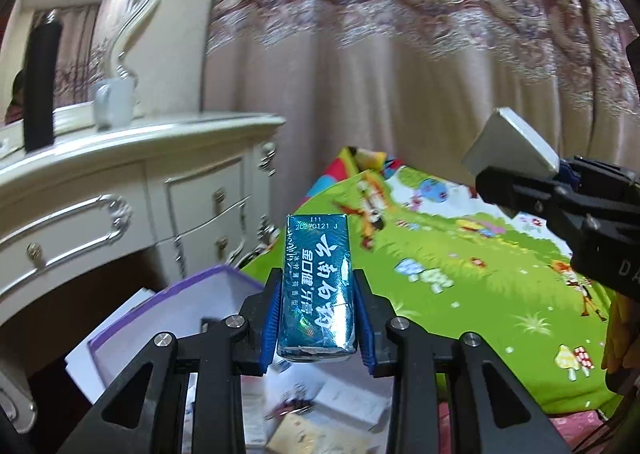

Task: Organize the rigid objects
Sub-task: 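Lift the white cube and teal gum pack and carry them over the storage box, then open both tools to drop the cube and gum pack inside, then withdraw both open tools from above the storage box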

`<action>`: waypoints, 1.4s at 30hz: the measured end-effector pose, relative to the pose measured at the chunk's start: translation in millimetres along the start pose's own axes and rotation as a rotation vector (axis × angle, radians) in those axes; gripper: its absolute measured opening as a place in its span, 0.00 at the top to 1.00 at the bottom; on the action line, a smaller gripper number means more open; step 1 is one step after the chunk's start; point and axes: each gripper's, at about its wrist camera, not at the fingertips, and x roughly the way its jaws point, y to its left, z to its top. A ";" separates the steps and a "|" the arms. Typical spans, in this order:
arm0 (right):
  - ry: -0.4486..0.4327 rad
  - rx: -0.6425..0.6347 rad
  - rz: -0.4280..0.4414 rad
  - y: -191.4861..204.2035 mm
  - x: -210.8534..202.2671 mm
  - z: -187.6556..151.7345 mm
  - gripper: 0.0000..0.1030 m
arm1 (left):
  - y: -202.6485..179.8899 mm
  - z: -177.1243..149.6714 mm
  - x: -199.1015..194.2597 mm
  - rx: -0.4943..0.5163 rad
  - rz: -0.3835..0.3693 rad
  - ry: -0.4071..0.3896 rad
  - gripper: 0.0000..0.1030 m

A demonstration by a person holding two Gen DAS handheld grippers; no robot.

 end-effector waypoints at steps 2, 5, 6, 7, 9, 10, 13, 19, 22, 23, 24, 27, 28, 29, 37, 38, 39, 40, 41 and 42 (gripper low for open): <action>0.034 -0.016 0.035 8.5 12.2 -1.6 0.63 | 9.4 -5.9 1.5 -0.013 0.019 0.014 0.67; 0.091 -0.041 0.081 21.2 30.2 -6.0 0.63 | 21.1 -14.9 6.9 -0.028 0.043 0.053 0.67; 0.112 -0.048 0.096 25.6 37.3 -8.3 0.63 | 25.6 -18.3 10.1 -0.038 0.048 0.075 0.67; 0.143 -0.058 0.114 30.2 45.3 -11.2 0.63 | 30.2 -22.0 13.2 -0.051 0.050 0.097 0.67; 0.194 -0.074 0.140 39.3 57.1 -19.0 0.63 | 38.0 -27.2 20.3 -0.075 0.056 0.140 0.67; 0.214 -0.079 0.151 43.1 61.0 -23.4 0.63 | 42.9 -30.7 24.1 -0.091 0.057 0.166 0.67; 0.297 -0.103 0.193 53.4 76.7 -32.9 0.63 | 54.4 -39.3 33.2 -0.135 0.056 0.229 0.67; 0.405 -0.117 0.254 67.7 99.0 -53.2 0.63 | 63.6 -50.1 34.1 -0.162 0.085 0.254 0.67; 0.438 -0.103 0.293 70.6 103.2 -59.8 0.63 | 61.4 -45.9 28.3 -0.146 0.090 0.215 0.66; 0.441 -0.099 0.312 71.7 103.0 -60.0 0.62 | 60.1 -43.0 23.3 -0.141 0.101 0.191 0.66; 0.443 -0.093 0.335 72.2 102.0 -61.1 0.56 | 60.1 -40.5 20.5 -0.144 0.100 0.179 0.63; 0.418 -0.086 0.334 72.9 95.9 -60.8 0.23 | 56.6 -26.3 8.6 -0.122 0.140 0.148 0.07; 0.396 -0.085 0.322 71.6 90.2 -59.0 0.19 | 52.4 -20.4 1.0 -0.085 0.186 0.116 0.00; 0.376 -0.084 0.307 69.3 85.3 -57.6 0.19 | 48.6 -15.6 -7.0 -0.049 0.225 0.082 0.00; 0.327 0.063 0.227 21.8 65.1 -47.2 0.14 | 32.2 24.9 -38.1 0.013 0.218 0.057 0.00; 0.330 0.087 0.229 16.1 64.0 -48.6 0.14 | 34.9 23.9 -34.8 -0.003 0.159 0.073 0.00; 0.332 0.105 0.229 11.9 63.6 -50.1 0.14 | 37.6 19.2 -28.7 -0.014 0.107 0.097 0.00; 0.338 0.125 0.227 7.4 63.3 -53.1 0.14 | 41.4 12.6 -19.5 -0.021 0.078 0.127 0.00; 0.344 0.135 0.226 5.0 62.9 -55.9 0.14 | 48.5 4.6 -4.1 -0.042 0.101 0.191 0.00; 0.359 0.141 0.222 3.5 63.7 -60.4 0.14 | 51.3 -1.0 7.1 -0.054 0.143 0.241 0.00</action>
